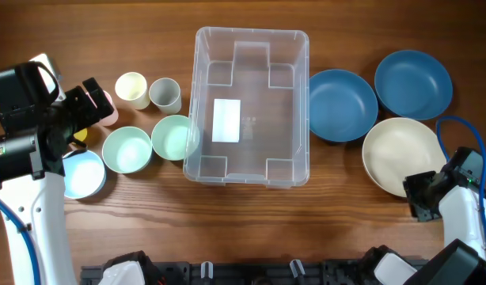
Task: Pack container
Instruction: 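Move the right gripper to the cream bowl and grasp its rim, then lift the cream bowl with the right gripper and place it in the container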
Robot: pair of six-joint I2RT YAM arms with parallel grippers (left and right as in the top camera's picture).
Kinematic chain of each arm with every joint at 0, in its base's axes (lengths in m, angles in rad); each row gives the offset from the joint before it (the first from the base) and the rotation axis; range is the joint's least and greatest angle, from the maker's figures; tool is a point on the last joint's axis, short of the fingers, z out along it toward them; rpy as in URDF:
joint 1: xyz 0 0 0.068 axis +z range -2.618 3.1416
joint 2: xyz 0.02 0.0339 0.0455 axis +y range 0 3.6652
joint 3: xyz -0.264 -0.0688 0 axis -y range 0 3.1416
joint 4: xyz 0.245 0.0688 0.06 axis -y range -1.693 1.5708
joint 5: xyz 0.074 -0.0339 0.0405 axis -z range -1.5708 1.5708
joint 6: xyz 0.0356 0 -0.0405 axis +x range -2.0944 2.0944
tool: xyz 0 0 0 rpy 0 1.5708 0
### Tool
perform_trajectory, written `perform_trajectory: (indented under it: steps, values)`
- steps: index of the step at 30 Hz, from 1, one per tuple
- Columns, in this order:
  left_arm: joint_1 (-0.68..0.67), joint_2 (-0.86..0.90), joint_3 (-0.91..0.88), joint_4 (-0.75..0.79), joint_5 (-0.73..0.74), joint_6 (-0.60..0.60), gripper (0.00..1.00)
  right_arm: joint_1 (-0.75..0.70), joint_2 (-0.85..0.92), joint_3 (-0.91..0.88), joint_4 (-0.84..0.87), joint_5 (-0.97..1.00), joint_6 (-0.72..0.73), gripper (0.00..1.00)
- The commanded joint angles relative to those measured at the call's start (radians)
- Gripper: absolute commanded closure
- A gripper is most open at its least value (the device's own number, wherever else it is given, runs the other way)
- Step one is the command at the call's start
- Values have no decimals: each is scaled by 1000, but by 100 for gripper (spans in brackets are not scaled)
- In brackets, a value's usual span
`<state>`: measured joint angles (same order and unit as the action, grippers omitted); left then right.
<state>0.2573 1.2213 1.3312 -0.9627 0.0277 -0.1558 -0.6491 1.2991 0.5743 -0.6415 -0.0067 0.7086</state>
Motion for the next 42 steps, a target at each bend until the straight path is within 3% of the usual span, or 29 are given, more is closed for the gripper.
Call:
perform_trajectory:
  steps: [1, 2, 10, 15, 19, 22, 26, 34, 42]
  values:
    - [6, 2, 23, 0, 12, -6, 0, -3, 4, -7, -9, 1, 1, 87]
    - [6, 2, 23, 0, 12, -6, 0, -3, 4, -7, -16, 8, 2, 96]
    - [6, 2, 23, 0, 12, -6, 0, -3, -191, 31, -149, 55, 30, 96]
    - [6, 2, 23, 0, 12, -6, 0, -3, -404, 208, -246, -15, -9, 96]
    - [6, 2, 23, 0, 12, -6, 0, 31, -446, 379, -254, -199, -109, 96]
    - [6, 2, 23, 0, 12, -6, 0, 145, -380, 500, -232, -343, -215, 96]
    - [6, 2, 23, 0, 12, -6, 0, 367, -258, 636, -231, -364, -266, 96]
    - [6, 2, 23, 0, 12, -6, 0, 939, 220, 879, -127, -18, -315, 96]
    - [6, 2, 23, 0, 12, -6, 0, 1045, 629, 991, 18, 63, -365, 96]
